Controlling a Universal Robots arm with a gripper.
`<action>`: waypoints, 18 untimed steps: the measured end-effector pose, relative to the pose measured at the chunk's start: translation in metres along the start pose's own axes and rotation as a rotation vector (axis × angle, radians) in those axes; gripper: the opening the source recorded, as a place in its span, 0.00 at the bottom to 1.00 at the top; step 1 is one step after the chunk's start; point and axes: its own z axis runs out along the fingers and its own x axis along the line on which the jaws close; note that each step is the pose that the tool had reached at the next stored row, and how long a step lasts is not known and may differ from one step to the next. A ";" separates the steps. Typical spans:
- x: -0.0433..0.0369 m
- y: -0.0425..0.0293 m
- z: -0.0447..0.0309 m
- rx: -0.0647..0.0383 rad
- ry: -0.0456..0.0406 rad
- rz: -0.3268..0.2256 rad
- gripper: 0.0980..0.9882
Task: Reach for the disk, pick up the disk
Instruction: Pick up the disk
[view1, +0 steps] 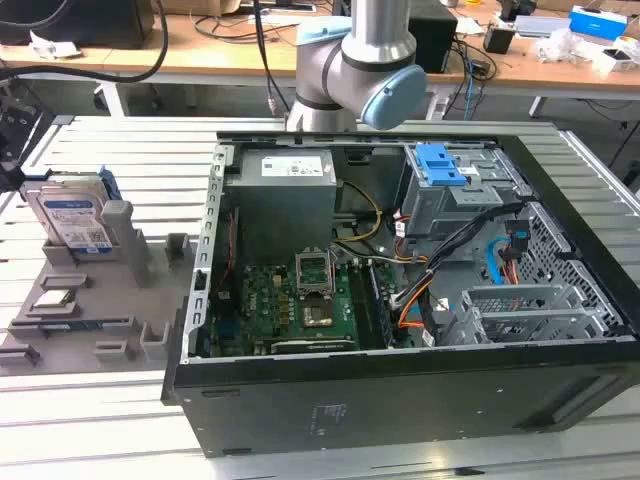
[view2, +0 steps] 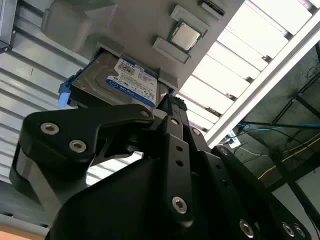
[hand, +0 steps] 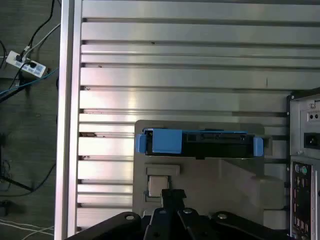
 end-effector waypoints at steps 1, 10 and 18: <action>0.0000 0.0000 0.0000 0.000 0.0000 -0.001 0.01; 0.0000 0.0000 0.0000 0.000 0.0052 -0.138 0.01; 0.0000 0.0000 0.0000 0.000 0.0086 -0.225 0.01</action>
